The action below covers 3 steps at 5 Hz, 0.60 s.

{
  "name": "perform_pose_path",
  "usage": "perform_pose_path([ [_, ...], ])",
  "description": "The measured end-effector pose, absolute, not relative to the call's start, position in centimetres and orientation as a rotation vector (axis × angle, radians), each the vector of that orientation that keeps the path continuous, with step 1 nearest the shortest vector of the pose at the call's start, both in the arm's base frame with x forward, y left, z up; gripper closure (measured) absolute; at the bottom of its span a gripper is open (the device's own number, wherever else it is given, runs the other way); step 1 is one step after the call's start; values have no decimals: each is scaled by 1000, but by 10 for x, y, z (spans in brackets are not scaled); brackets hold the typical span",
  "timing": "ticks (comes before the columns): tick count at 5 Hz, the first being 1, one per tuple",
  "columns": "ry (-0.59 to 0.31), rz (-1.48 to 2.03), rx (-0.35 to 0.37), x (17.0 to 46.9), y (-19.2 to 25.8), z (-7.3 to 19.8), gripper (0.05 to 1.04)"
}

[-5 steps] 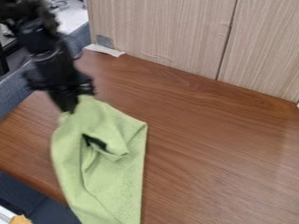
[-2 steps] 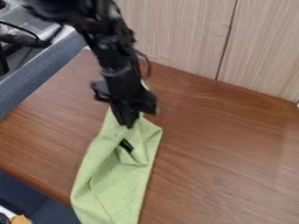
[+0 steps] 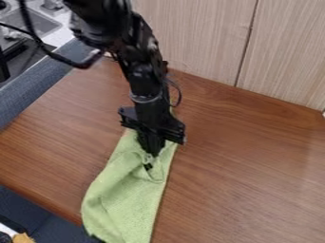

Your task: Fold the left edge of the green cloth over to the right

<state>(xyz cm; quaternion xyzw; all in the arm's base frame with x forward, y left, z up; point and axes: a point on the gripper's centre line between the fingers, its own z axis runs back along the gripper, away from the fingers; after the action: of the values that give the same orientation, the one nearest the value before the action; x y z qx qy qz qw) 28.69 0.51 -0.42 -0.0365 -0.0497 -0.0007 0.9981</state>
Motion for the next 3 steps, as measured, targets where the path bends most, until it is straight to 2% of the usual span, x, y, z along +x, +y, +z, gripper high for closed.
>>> perform_pose_path([
  [1,-63,-10,-79,288,3,-9,855],
  [2,-60,-5,-73,286,3,-8,600],
  [3,-71,-11,-68,285,4,2,297],
])
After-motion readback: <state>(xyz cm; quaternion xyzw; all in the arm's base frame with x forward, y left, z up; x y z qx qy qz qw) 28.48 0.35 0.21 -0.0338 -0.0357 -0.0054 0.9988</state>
